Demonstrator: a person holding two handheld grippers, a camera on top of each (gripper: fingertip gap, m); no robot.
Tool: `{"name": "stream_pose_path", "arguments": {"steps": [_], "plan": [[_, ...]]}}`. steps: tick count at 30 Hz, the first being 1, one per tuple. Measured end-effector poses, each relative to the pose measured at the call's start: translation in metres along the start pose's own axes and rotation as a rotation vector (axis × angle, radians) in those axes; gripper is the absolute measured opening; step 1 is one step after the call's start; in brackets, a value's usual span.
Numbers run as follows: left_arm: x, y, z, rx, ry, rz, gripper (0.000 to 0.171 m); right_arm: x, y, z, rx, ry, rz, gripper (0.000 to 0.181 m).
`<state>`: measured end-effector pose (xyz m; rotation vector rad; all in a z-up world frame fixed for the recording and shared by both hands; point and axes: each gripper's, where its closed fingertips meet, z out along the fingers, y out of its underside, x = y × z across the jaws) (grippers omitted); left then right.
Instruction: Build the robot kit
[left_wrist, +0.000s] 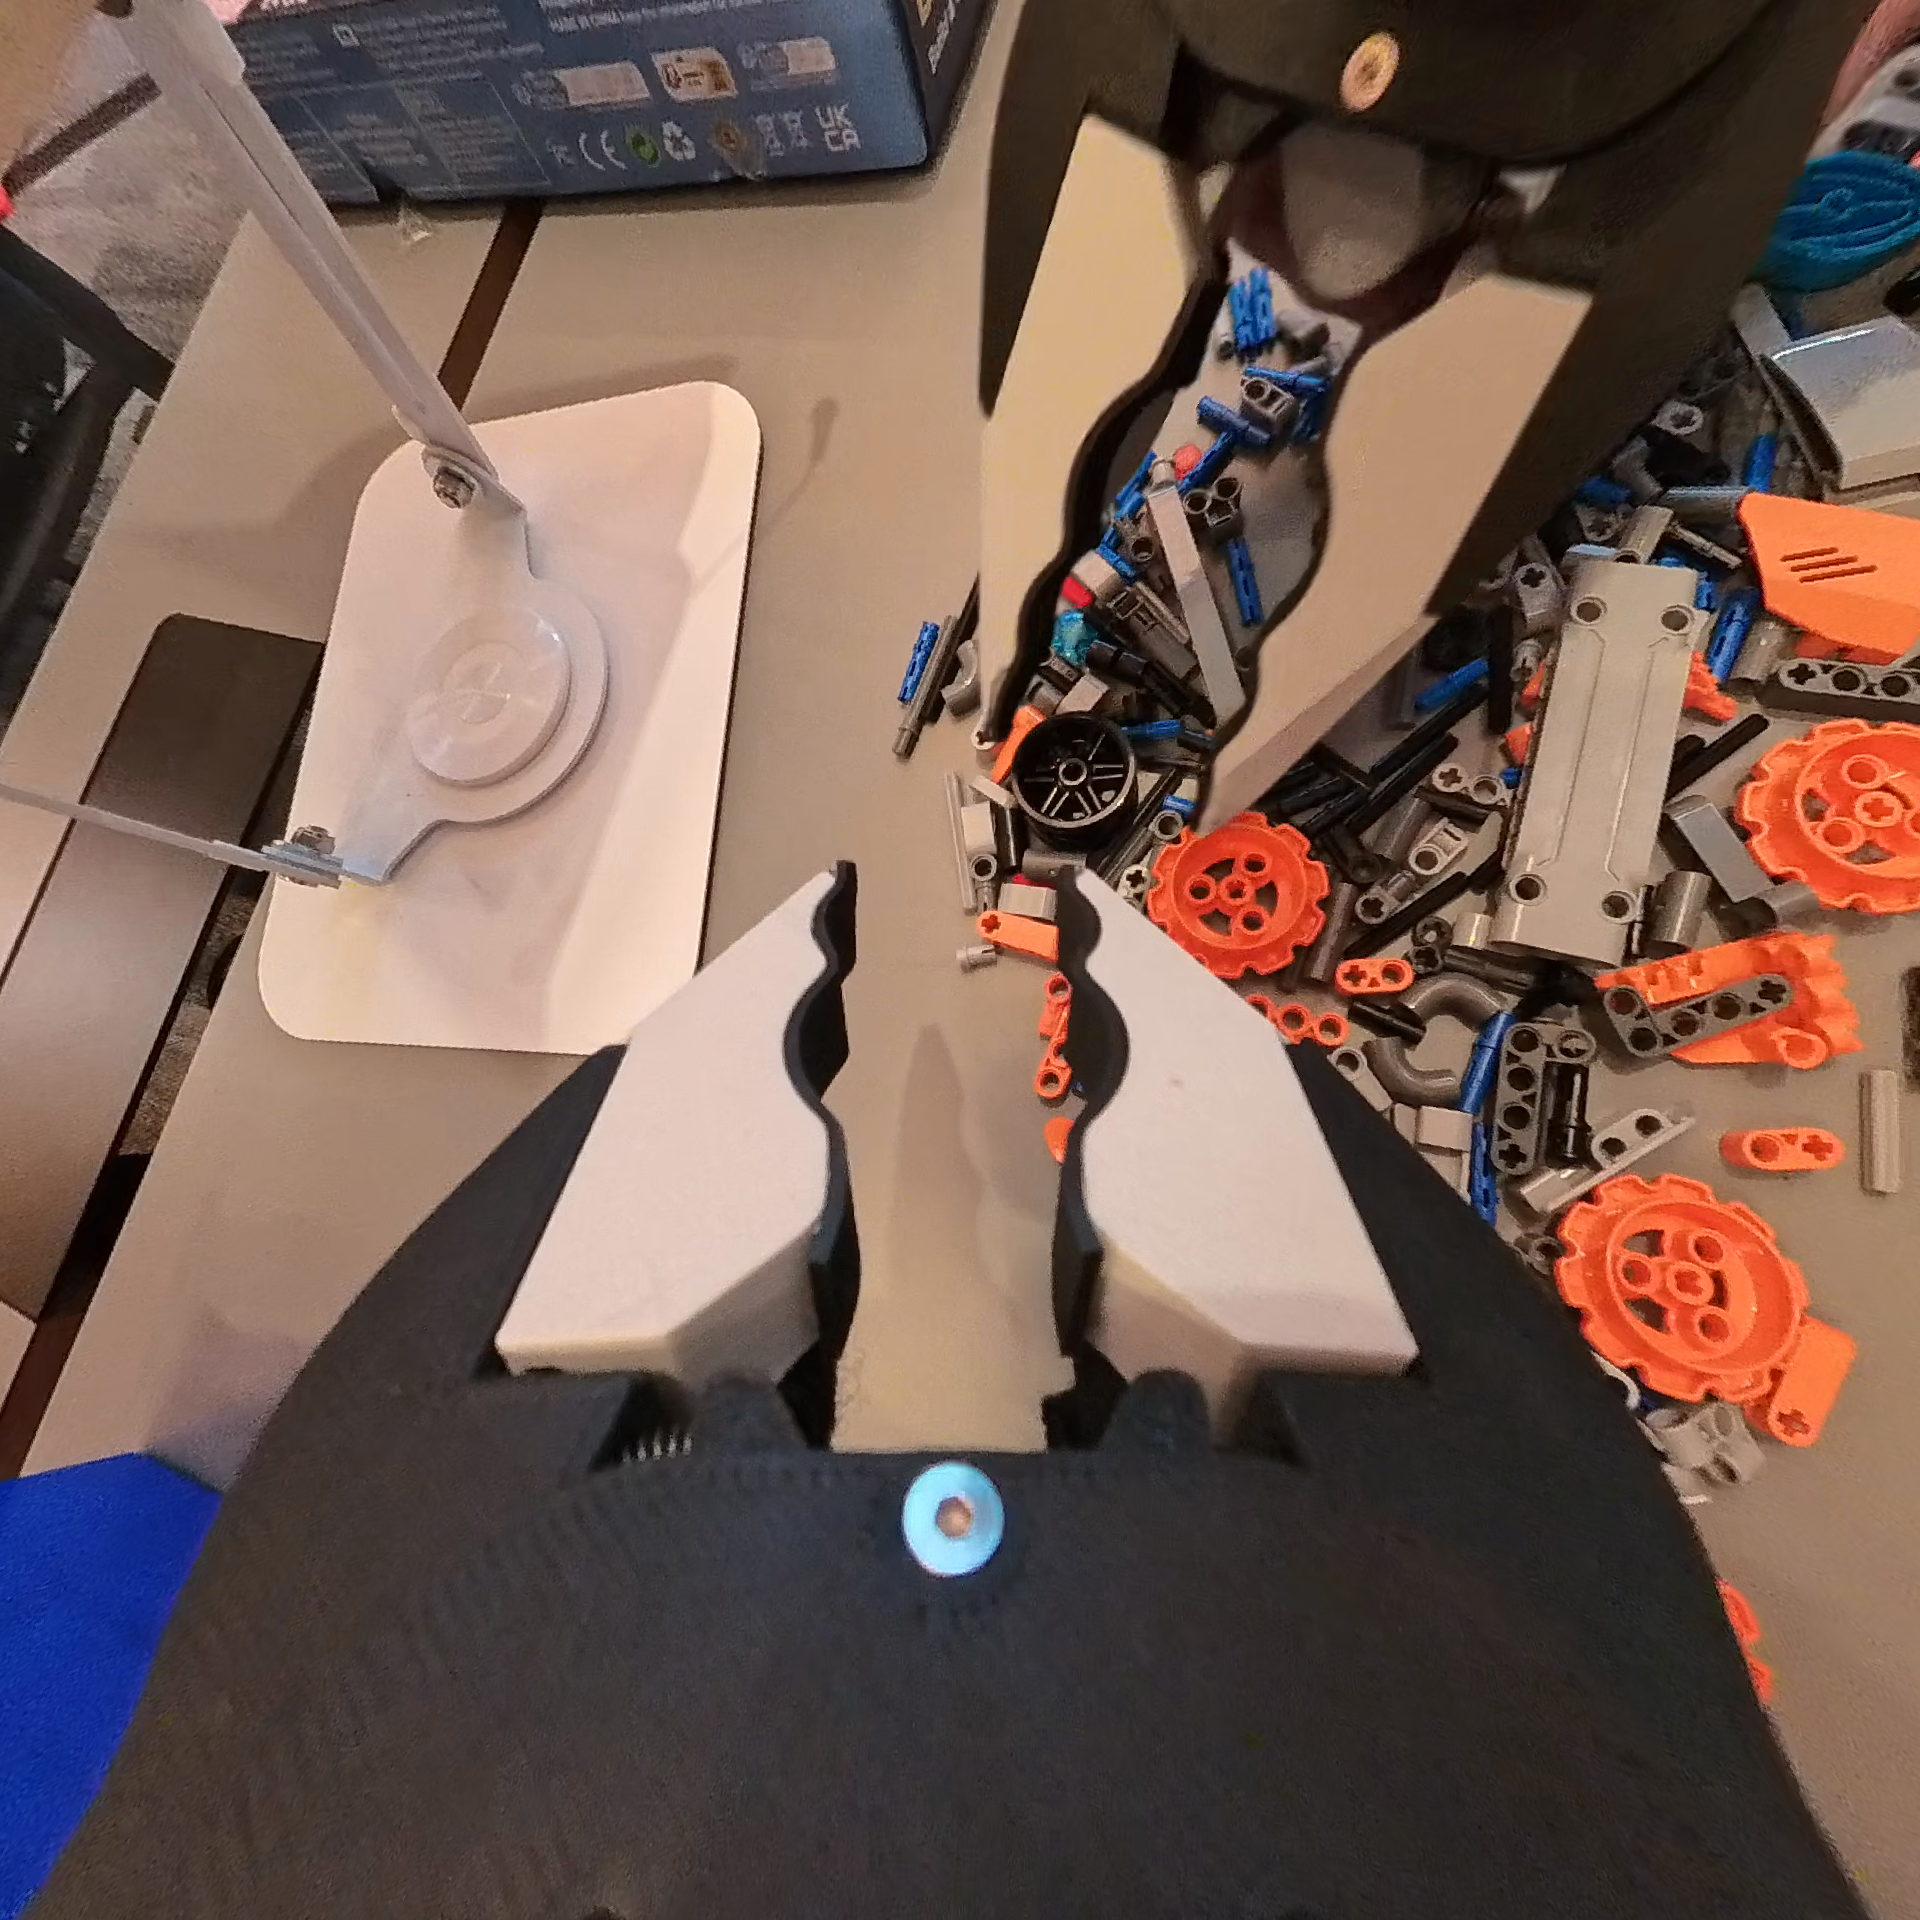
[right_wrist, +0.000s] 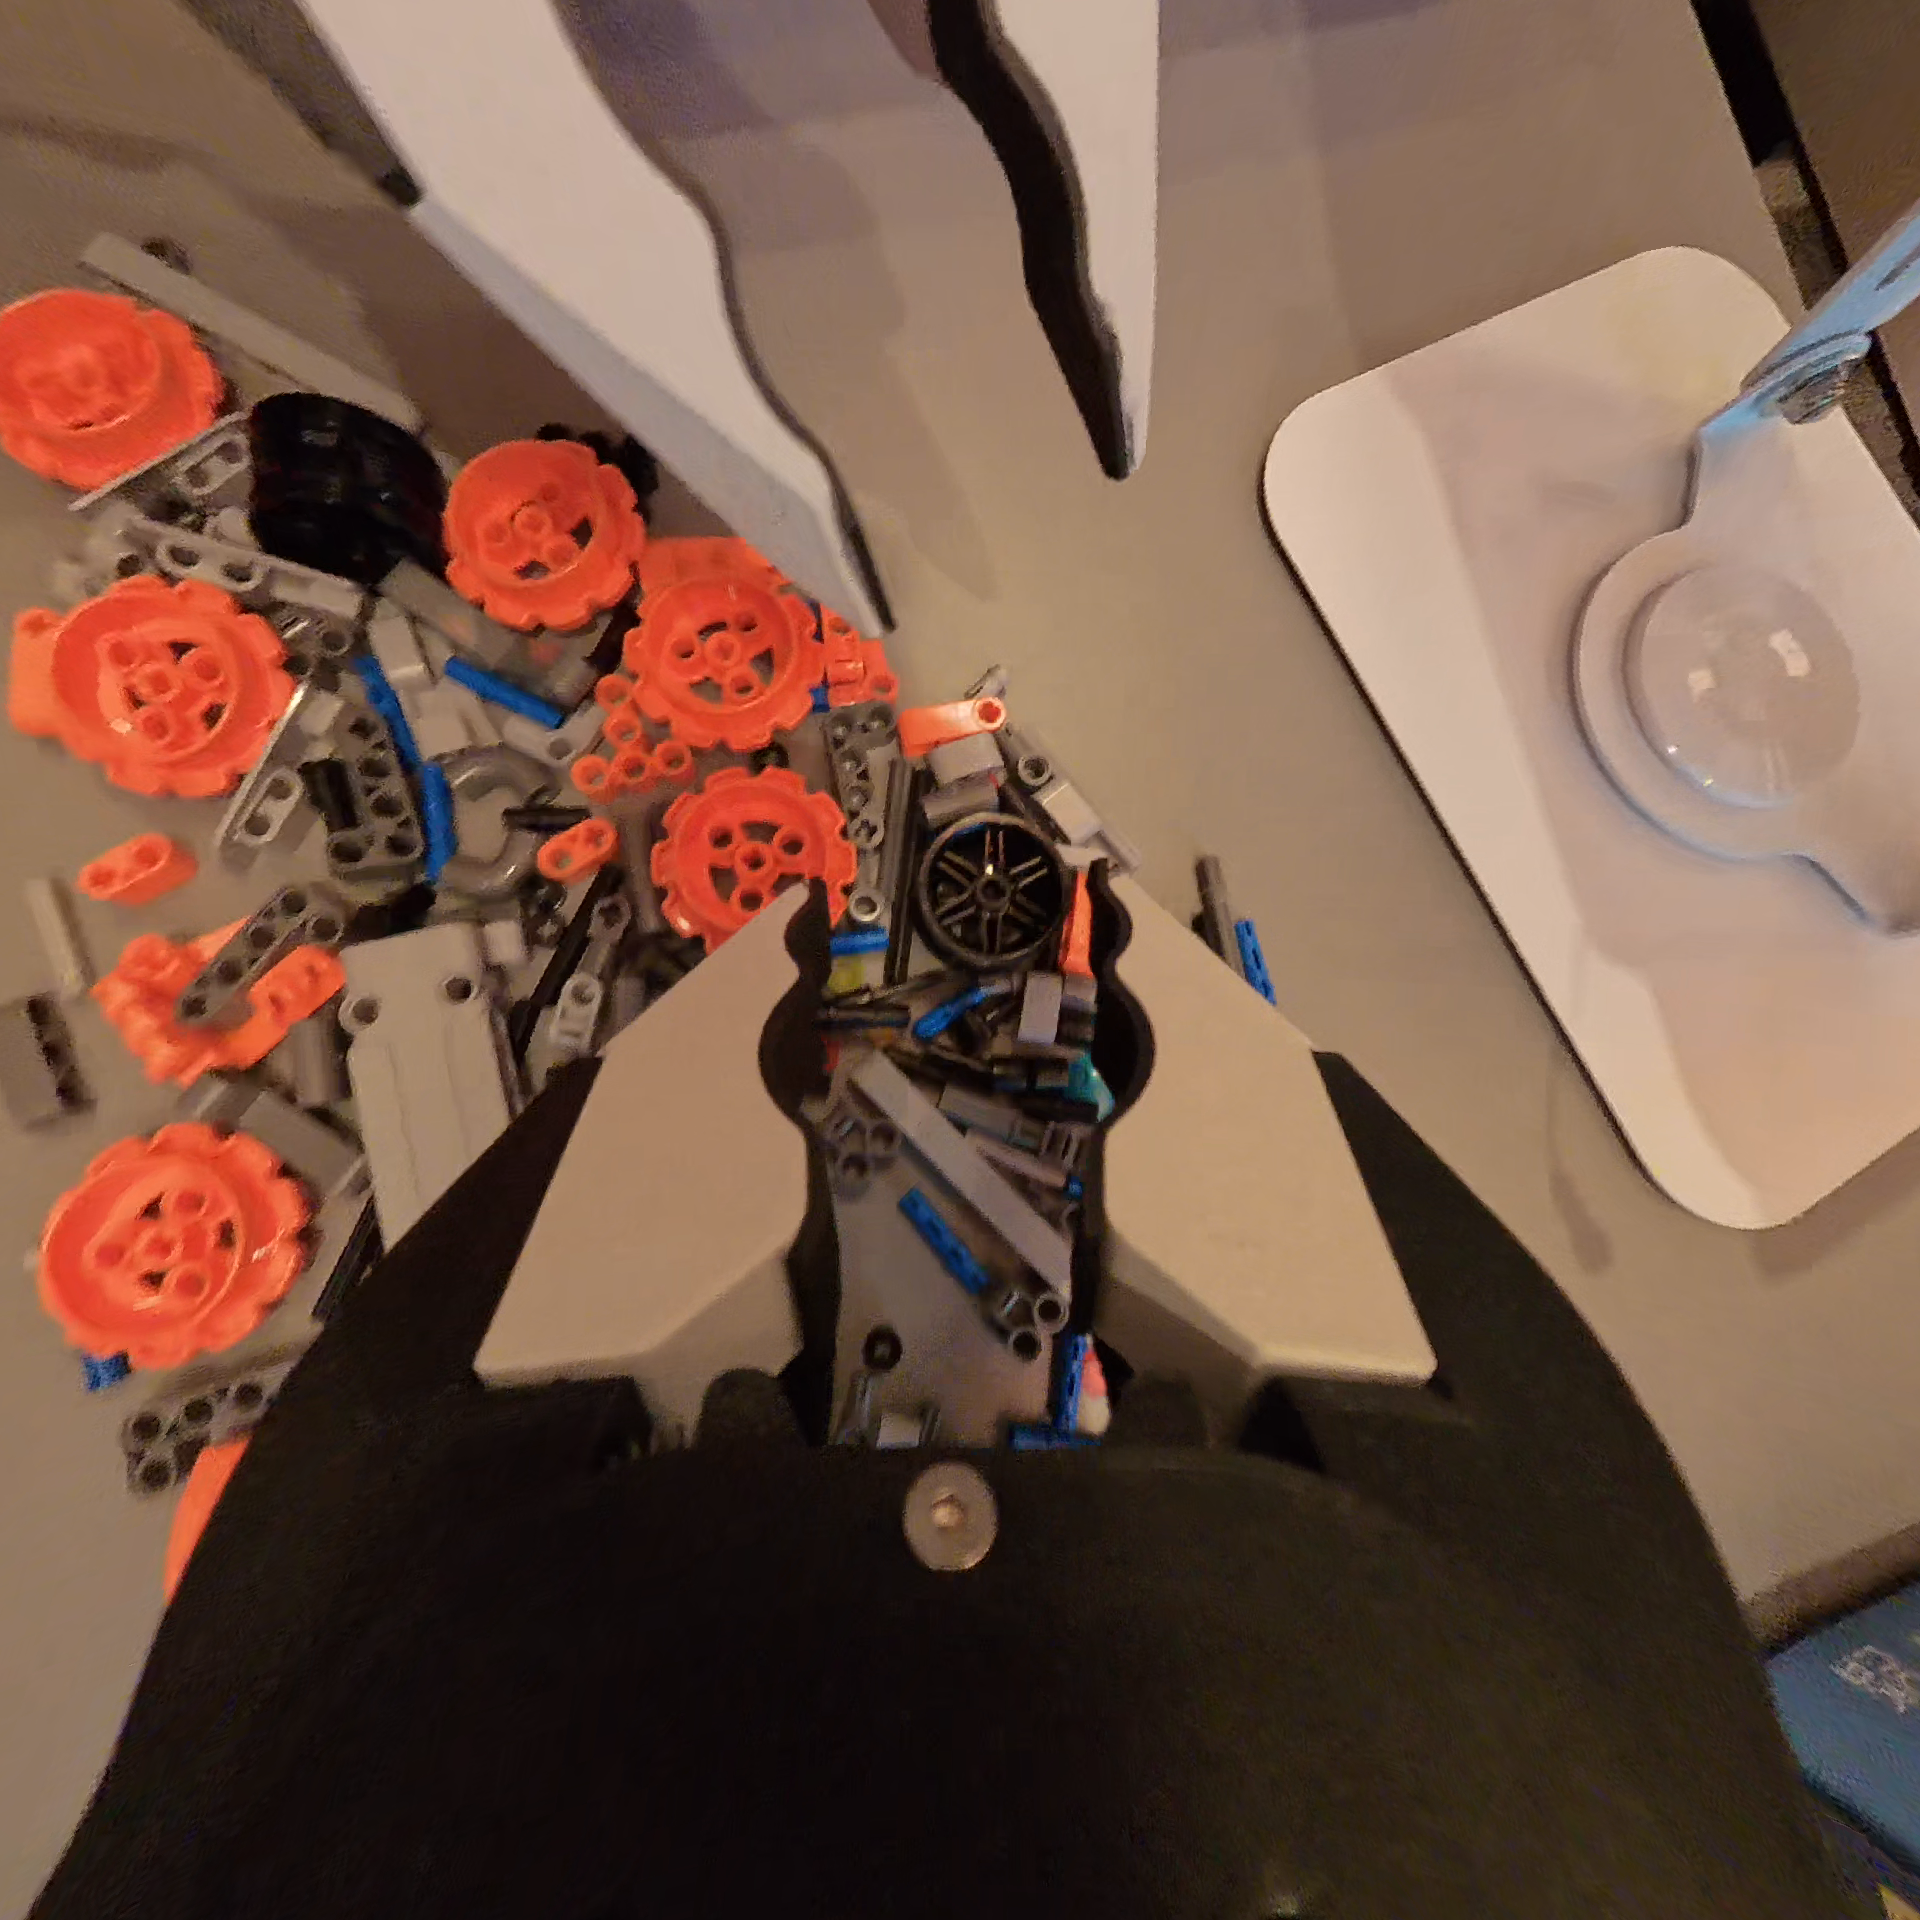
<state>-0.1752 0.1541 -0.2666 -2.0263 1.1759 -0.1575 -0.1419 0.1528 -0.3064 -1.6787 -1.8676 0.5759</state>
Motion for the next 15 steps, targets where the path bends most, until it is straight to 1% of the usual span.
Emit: {"name": "stream_pose_path", "arguments": {"steps": [2,4,7,11,15], "plan": [[0.001,0.000,0.000,-0.002,0.001,0.003,0.036,0.002,-0.001,0.007,-0.009,-0.014,0.039,0.042],[0.001,0.000,-0.001,-0.007,-0.001,0.010,0.036,0.007,0.002,0.010,-0.025,-0.007,0.065,0.029],[0.001,0.000,-0.002,-0.013,-0.004,0.016,0.036,0.006,0.004,0.006,-0.027,-0.012,0.058,0.028],[0.000,0.001,-0.005,-0.016,-0.005,0.014,0.036,0.003,0.005,-0.013,0.002,-0.036,0.068,0.028],[0.001,0.004,-0.007,-0.028,0.018,0.003,0.036,-0.001,0.020,-0.036,-0.019,-0.068,0.067,0.028]]}}
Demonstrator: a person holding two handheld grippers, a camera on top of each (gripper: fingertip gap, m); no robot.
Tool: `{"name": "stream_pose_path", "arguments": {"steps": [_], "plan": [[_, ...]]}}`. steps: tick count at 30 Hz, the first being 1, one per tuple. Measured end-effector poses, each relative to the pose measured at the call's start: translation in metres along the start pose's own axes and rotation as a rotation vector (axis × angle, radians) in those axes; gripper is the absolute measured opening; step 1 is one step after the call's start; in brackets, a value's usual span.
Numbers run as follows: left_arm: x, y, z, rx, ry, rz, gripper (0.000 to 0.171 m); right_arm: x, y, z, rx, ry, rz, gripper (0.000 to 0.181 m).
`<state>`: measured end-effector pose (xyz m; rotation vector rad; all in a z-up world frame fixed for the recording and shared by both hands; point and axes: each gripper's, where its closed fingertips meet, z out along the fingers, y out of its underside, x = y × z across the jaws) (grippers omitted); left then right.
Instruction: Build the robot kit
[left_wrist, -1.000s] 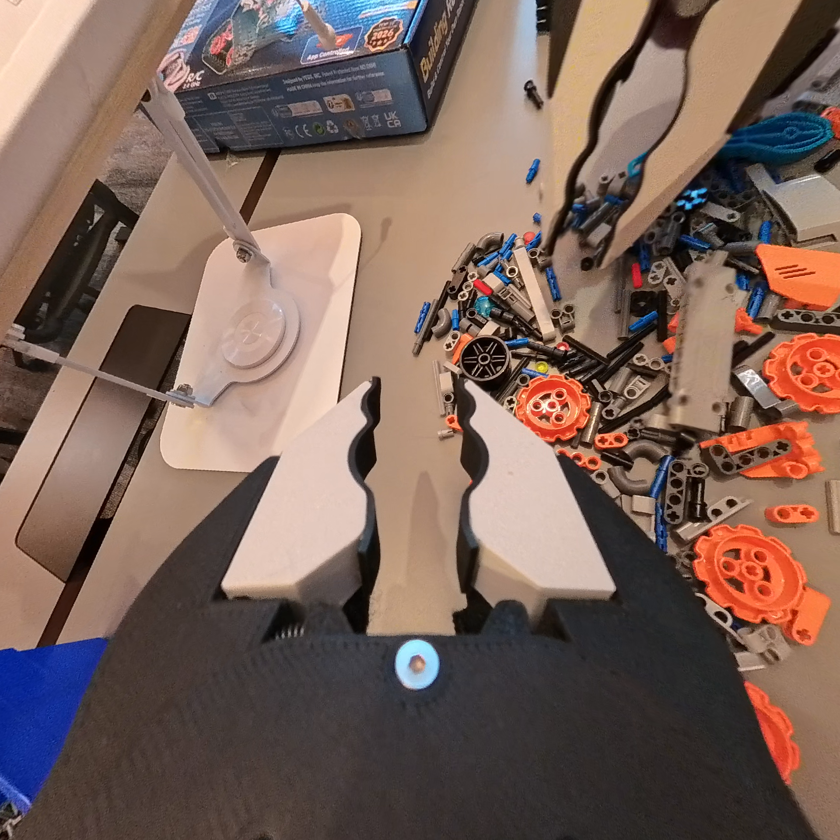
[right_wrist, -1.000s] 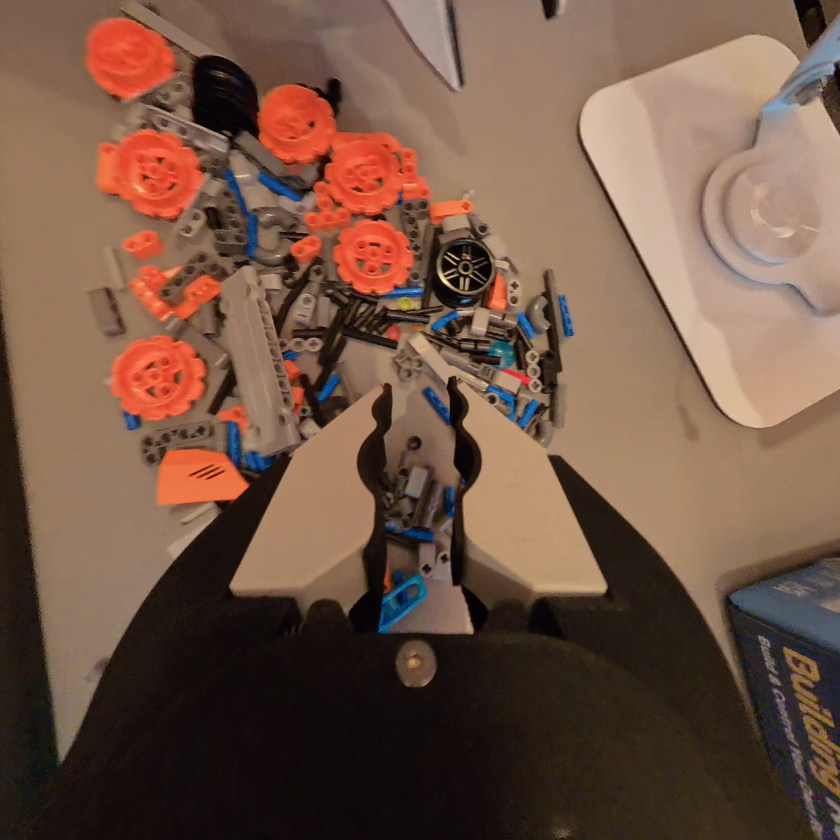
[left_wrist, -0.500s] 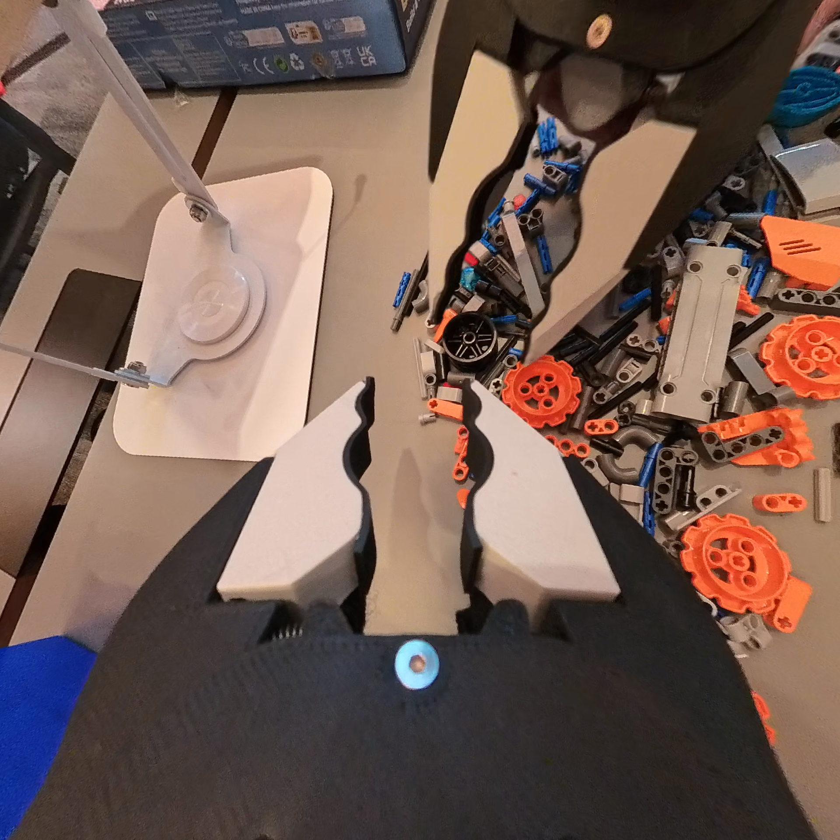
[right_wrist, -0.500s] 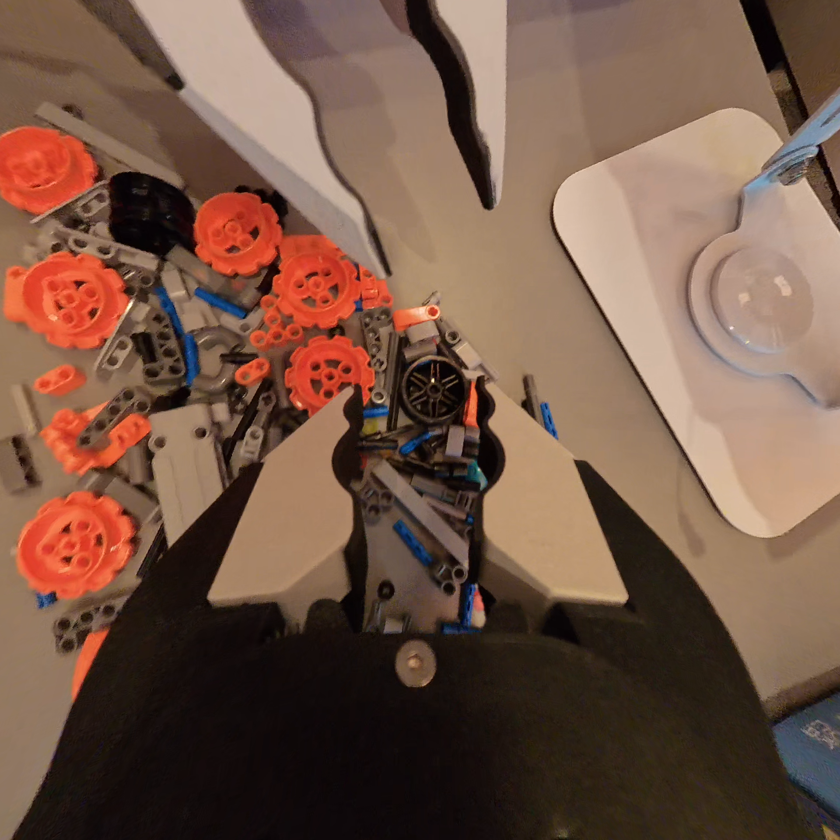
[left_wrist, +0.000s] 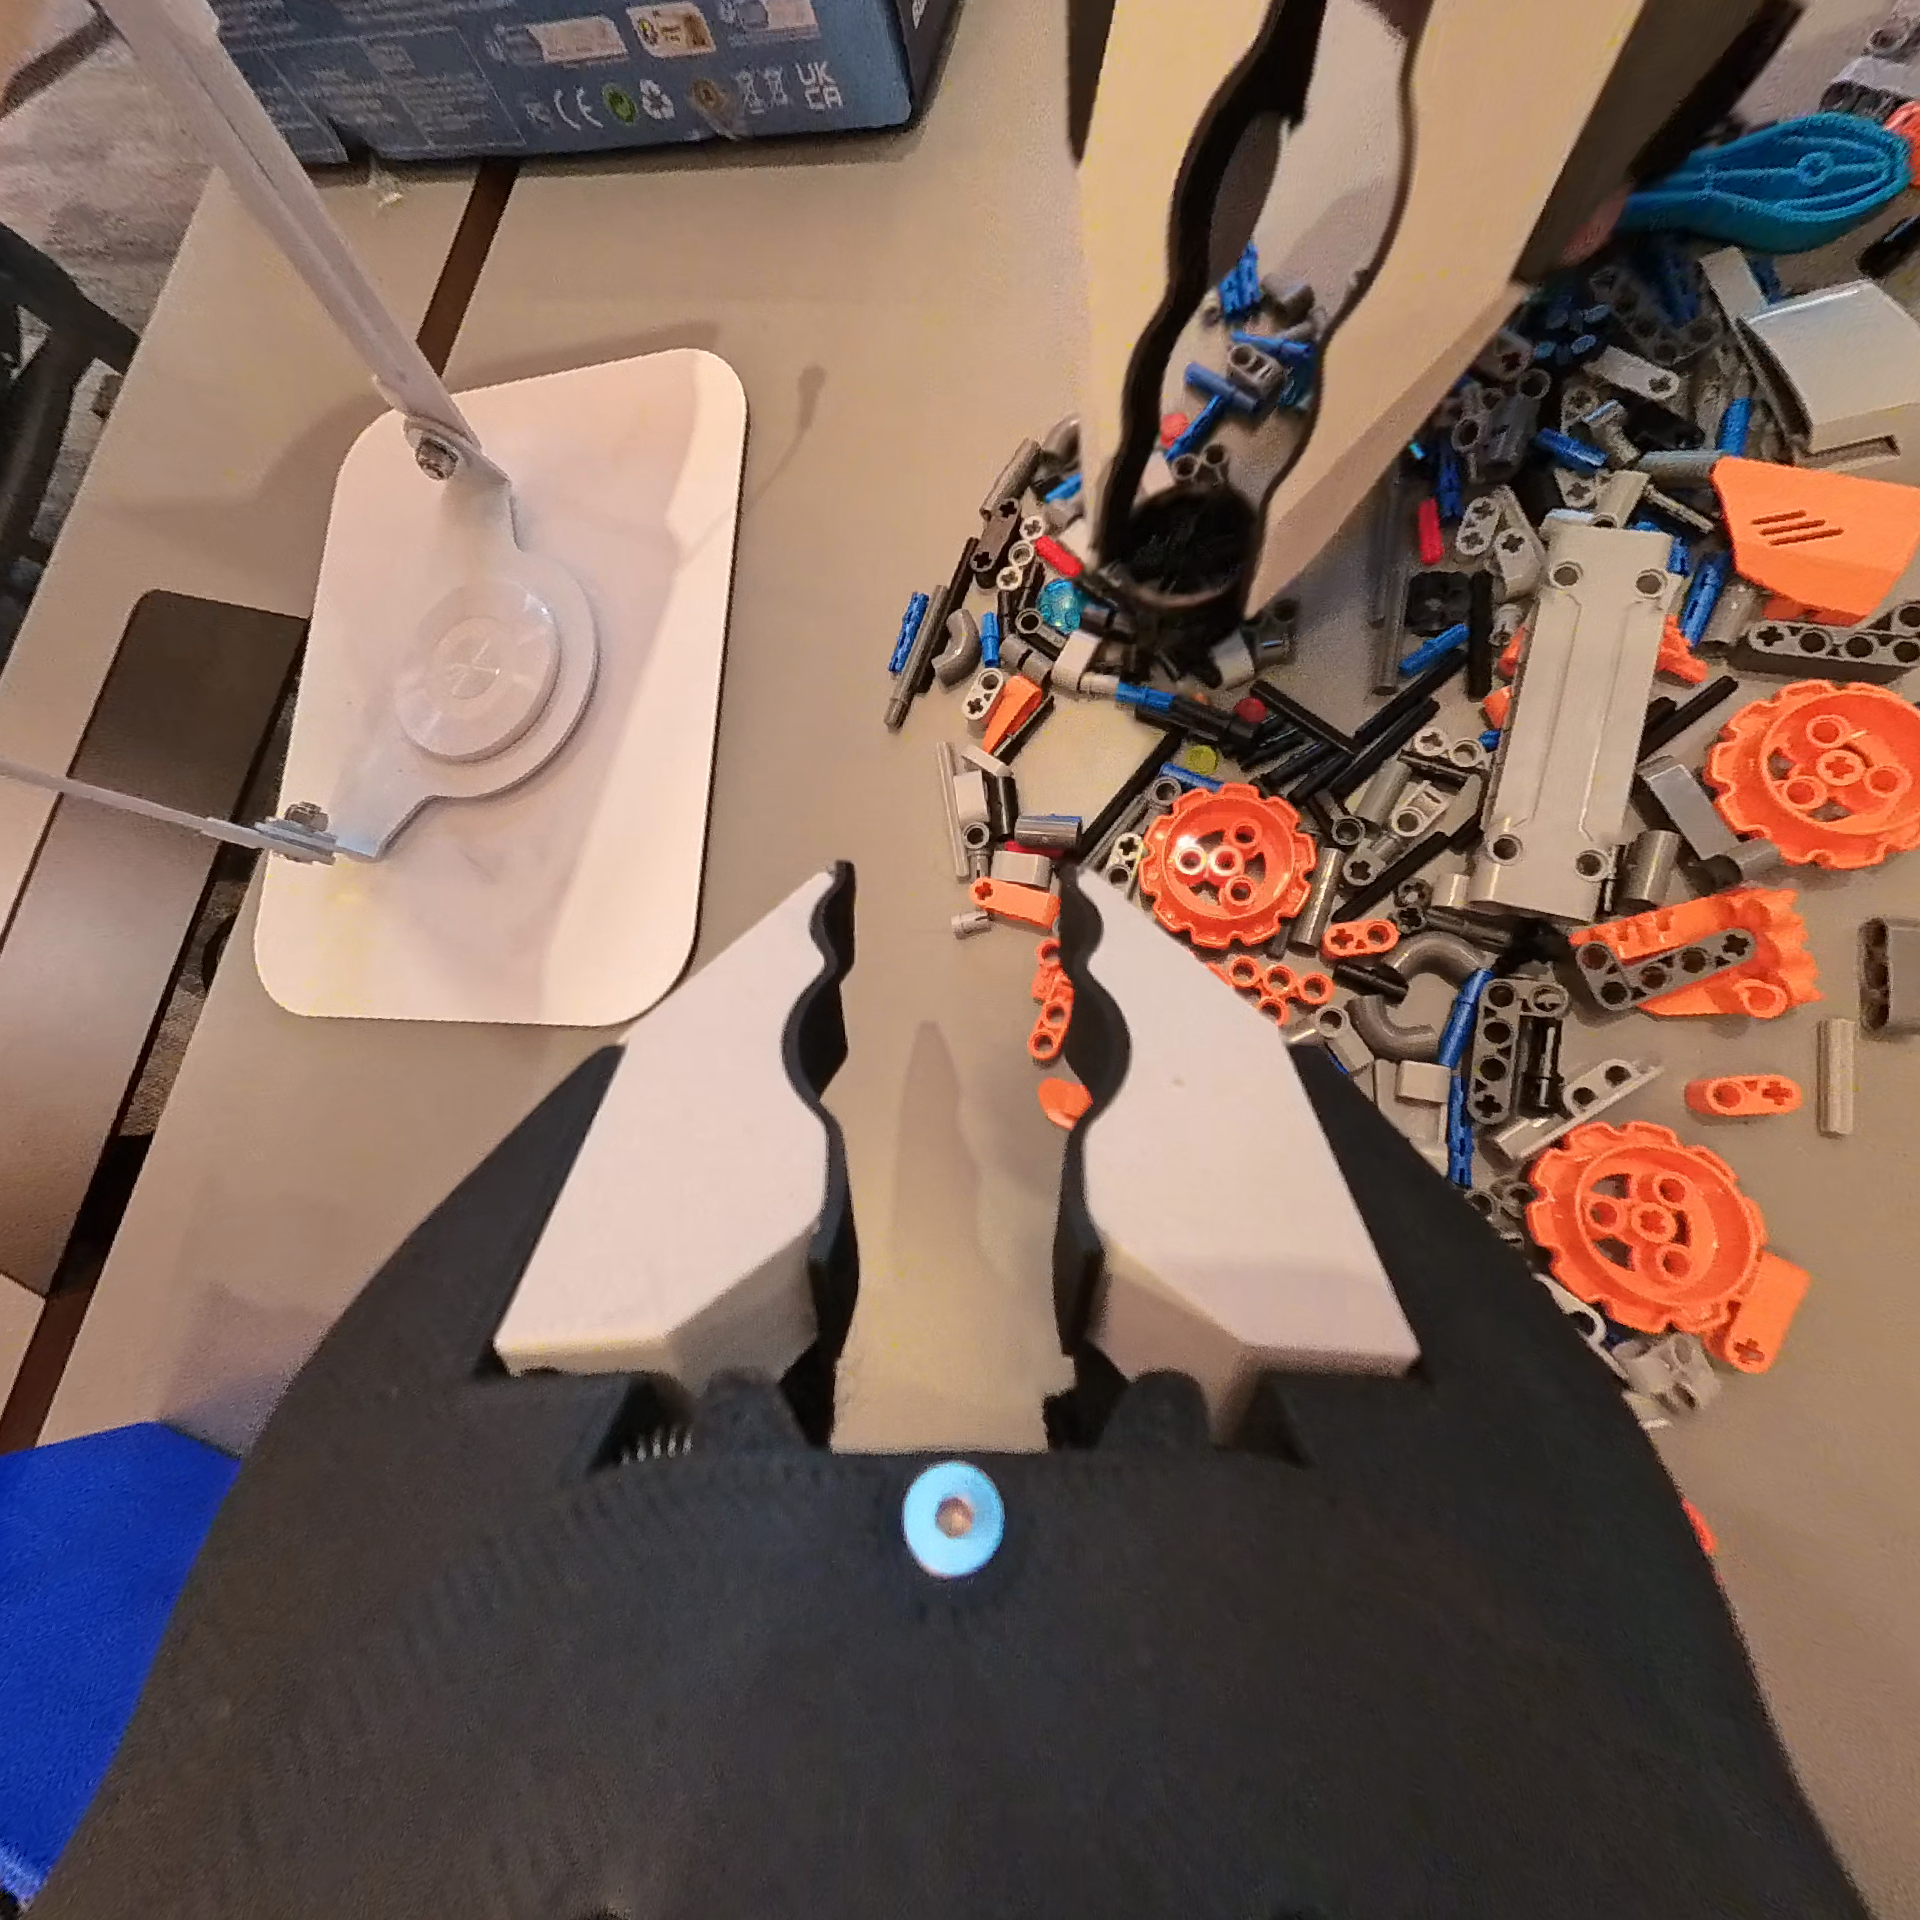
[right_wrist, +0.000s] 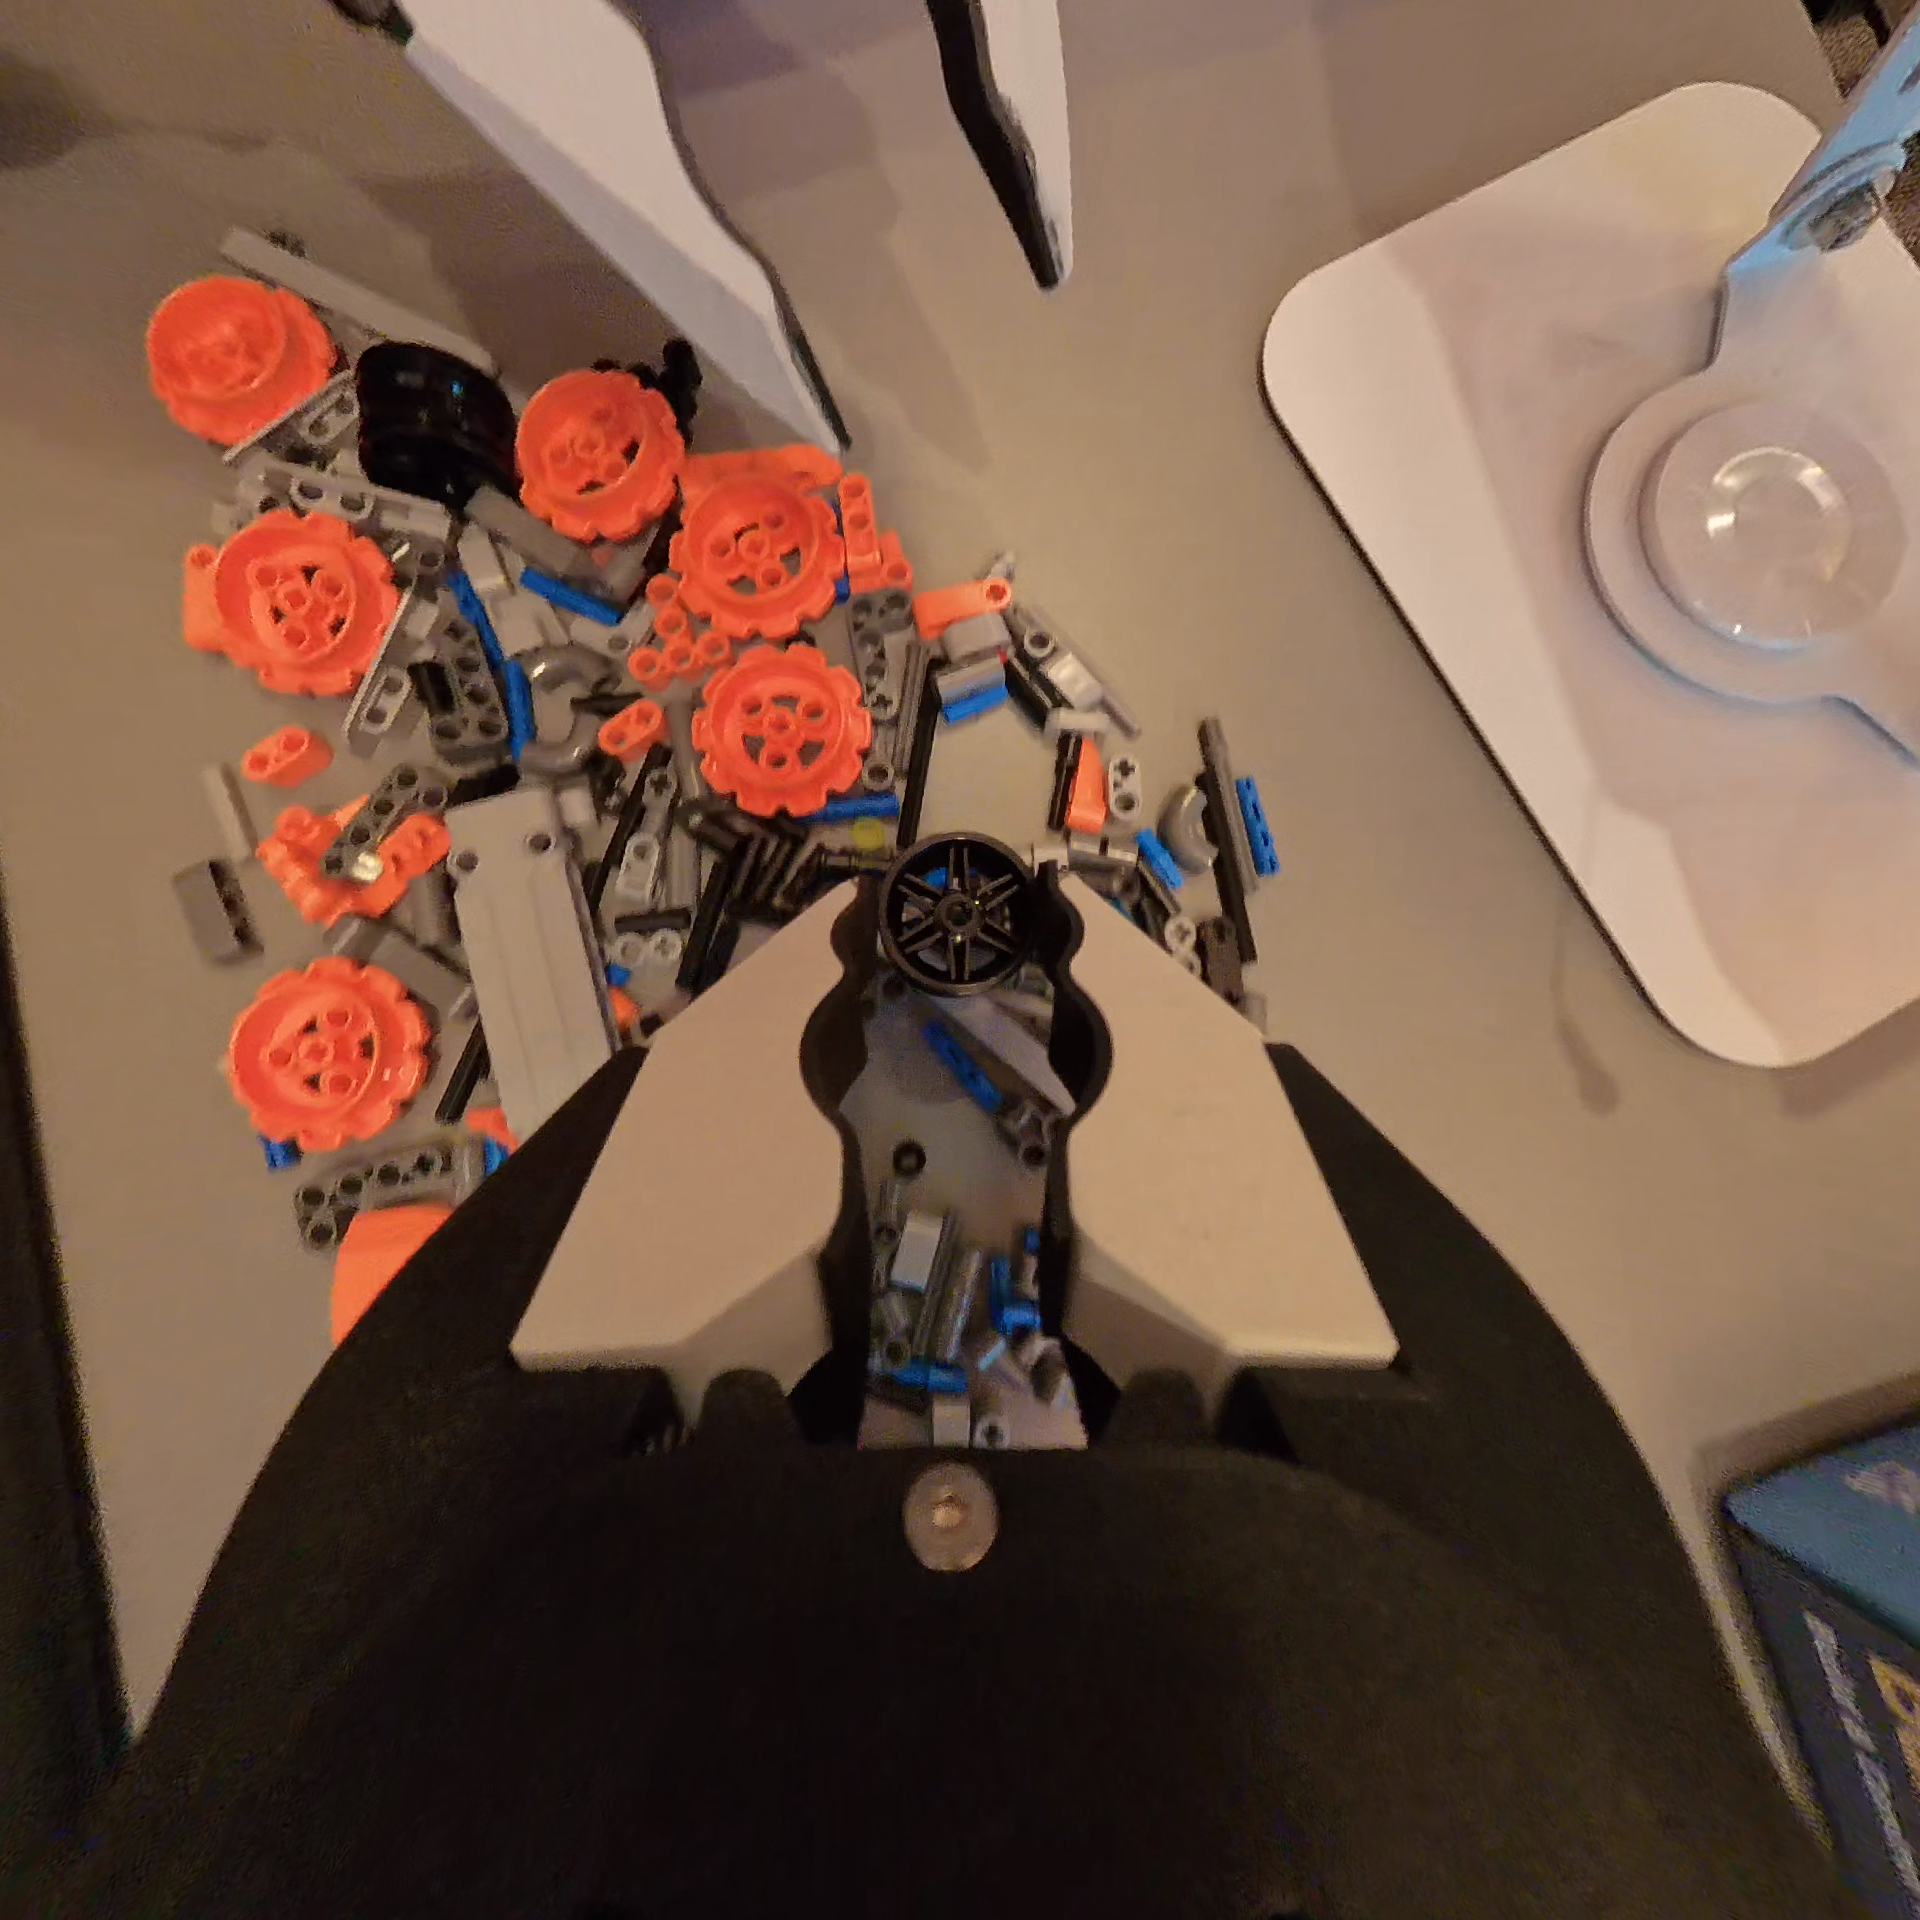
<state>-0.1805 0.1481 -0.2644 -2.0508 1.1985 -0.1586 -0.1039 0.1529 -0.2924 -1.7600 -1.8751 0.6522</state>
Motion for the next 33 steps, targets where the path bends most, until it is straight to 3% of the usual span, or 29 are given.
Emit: {"name": "stream_pose_path", "arguments": {"steps": [11,18,24,33], "plan": [[0.031,0.018,0.012,-0.115,0.151,0.023,0.039,-0.013,0.046,-0.013,-0.096,-0.083,0.035,0.029],[0.040,0.032,0.017,-0.193,0.196,0.036,0.038,-0.011,0.043,-0.023,-0.071,-0.070,0.026,0.036],[0.046,0.037,0.021,-0.220,0.218,0.038,0.038,-0.037,0.043,-0.044,-0.031,-0.159,-0.045,0.028],[0.047,0.041,0.025,-0.241,0.219,0.040,0.038,-0.078,0.044,-0.012,-0.106,-0.240,-0.158,0.034]]}}
